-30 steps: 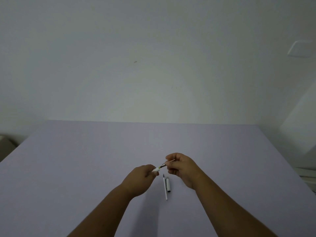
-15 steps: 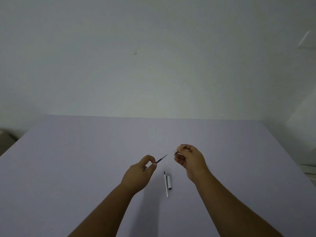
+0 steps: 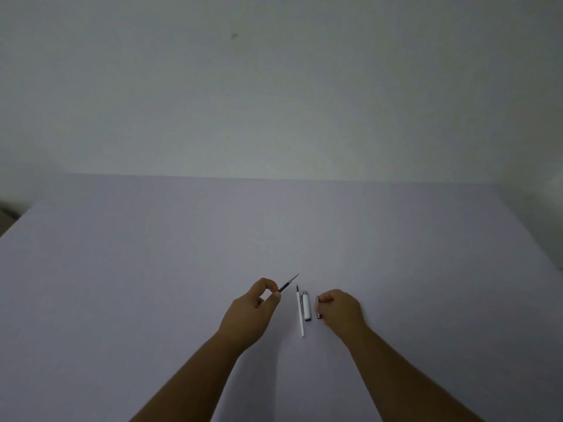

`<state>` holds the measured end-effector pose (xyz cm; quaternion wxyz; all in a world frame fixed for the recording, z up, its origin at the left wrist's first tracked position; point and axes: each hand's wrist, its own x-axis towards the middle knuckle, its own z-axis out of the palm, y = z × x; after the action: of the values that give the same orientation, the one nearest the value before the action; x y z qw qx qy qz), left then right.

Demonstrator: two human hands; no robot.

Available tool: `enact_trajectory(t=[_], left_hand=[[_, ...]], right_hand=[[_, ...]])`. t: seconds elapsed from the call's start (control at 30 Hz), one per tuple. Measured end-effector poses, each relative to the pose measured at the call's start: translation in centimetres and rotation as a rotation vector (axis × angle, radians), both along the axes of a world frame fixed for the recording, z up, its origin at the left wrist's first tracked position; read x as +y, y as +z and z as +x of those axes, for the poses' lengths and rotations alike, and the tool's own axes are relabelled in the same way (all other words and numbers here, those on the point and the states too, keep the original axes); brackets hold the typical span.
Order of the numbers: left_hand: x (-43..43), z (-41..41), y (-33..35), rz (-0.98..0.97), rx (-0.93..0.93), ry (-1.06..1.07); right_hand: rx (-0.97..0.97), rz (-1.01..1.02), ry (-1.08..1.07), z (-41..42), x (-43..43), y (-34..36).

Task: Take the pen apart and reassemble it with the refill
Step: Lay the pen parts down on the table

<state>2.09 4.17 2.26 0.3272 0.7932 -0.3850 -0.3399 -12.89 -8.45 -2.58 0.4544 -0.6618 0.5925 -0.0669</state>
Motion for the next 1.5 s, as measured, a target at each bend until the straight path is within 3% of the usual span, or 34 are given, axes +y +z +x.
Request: enact_trajectory(t=[0.53,0.63,0.77,0.9,1.07,1.17,1.33,1.5], left_hand=[[0.1,-0.4,-0.8,0.027,0.015,-0.028],[0.1,-0.5,-0.4,0.018,0.023,-0.02],[-0.9,-1.2,0.6,-0.021,0.061,-0.005],[-1.9,-2.2,1.4,-0.042,0.069,-0.025],[-1.7,-2.4,1.1,-0.024,0.092,0.015],[-1.4,-2.1,0.5,0.006,0.118,0.065],[-1.4,-1.8,-0.3,0.038,0.178,0.086],[-1.4,-1.6,-0.7,0.048,0.21,0.069]], right_hand=[[-0.073,0.015,-0.072,0.0,0.4,-0.6],[-0.245,0.038,-0.146,-0.1,0.6,0.5],[-0.599,0.32,-0.077,0.3,0.5,3.3],[-0.72,0.404,0.0,1.0,0.4,4.9],[-0.859,0.399,-0.336,0.8,-1.3,5.3],[-0.643,0.276,-0.366,-0.1,-2.7,4.2],[-0.085,0.047,0.012,-0.8,-2.1,1.1],[-0.038,-0.003,0.013,-0.4,-1.5,-0.3]])
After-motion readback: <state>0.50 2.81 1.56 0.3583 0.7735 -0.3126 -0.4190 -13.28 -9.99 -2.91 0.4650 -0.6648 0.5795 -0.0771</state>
